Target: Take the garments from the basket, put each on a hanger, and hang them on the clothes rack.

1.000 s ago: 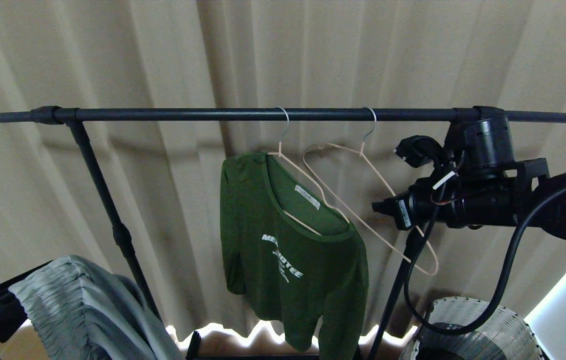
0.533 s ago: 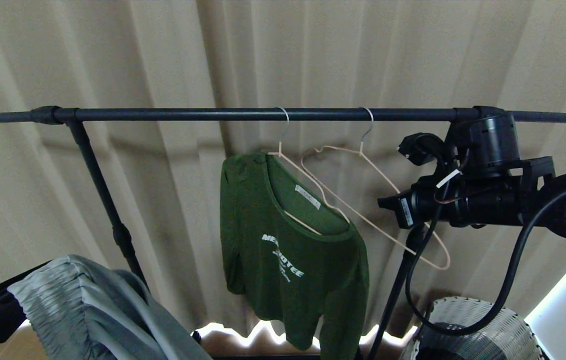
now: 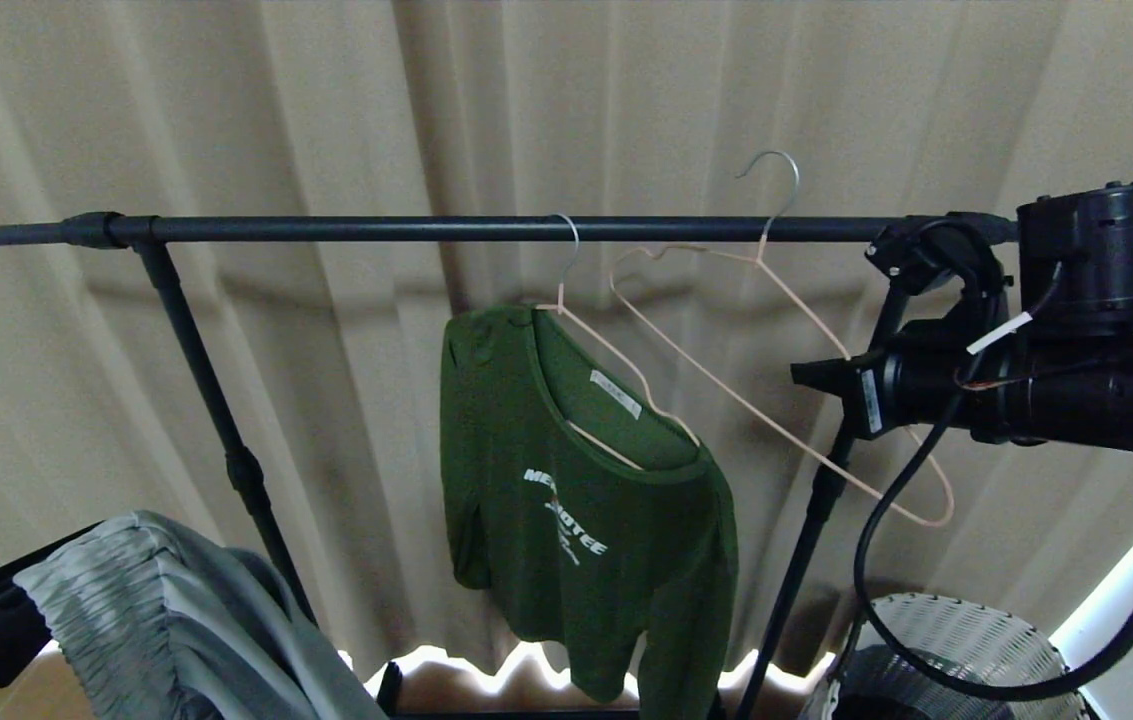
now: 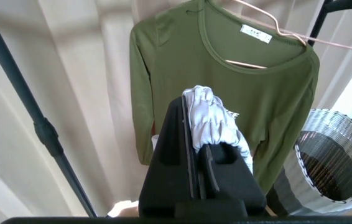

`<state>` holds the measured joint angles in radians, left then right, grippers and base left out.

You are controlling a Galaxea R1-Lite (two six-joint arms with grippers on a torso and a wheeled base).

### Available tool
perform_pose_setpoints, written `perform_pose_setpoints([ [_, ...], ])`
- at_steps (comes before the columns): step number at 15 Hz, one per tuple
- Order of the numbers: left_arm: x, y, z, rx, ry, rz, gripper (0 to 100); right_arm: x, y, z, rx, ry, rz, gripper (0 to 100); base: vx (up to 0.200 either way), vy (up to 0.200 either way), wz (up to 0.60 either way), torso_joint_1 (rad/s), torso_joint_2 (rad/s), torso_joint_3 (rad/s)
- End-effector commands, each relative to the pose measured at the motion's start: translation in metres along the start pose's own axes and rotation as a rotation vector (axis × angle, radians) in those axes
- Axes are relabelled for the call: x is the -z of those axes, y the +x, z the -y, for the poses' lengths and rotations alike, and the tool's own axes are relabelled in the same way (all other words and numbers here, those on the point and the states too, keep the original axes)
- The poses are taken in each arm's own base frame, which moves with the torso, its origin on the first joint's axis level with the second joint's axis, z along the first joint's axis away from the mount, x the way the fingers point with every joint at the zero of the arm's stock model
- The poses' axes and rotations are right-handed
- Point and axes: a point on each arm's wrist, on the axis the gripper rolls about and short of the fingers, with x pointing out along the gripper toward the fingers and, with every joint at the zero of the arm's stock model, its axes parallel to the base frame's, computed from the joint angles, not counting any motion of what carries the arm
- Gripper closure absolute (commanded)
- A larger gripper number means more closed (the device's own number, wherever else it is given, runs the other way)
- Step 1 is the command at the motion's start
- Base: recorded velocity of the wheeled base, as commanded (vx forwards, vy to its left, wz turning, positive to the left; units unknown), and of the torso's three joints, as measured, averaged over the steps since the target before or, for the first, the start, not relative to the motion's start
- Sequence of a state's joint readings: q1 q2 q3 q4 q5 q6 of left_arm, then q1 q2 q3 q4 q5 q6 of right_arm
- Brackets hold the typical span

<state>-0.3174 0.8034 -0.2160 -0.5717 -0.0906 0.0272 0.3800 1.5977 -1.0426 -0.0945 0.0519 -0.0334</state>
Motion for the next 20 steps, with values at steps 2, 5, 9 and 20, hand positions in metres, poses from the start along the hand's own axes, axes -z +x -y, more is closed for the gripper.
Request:
perform_pose_setpoints([
  [2, -0.001, 0.001, 0.000, -0.002, 0.000, 0.000, 100, 0.010, -0.035, -0.002, 0.000, -0.002, 0.028, 100, -0.100, 0.000, 0.00, 0.001, 0.00, -0.001],
  [5, 0.000, 0.001, 0.000, -0.002, 0.000, -0.001, 100, 0.021, -0.053, -0.004, 0.002, -0.004, 0.034, 100, -0.200, 0.000, 0.00, 0.005, 0.01, 0.001],
  [9, 0.001, 0.001, 0.000, 0.000, 0.000, -0.006, 100, 0.043, -0.072, -0.005, 0.001, 0.009, 0.013, 100, -0.200, 0.000, 0.00, -0.006, 0.00, 0.004],
  [20, 0.004, -0.004, 0.000, -0.003, 0.065, -0.001, 100, 0.094, -0.098, -0.009, -0.006, 0.129, 0.118, 100, -0.091, 0.000, 0.00, 0.001, 0.00, 0.001],
])
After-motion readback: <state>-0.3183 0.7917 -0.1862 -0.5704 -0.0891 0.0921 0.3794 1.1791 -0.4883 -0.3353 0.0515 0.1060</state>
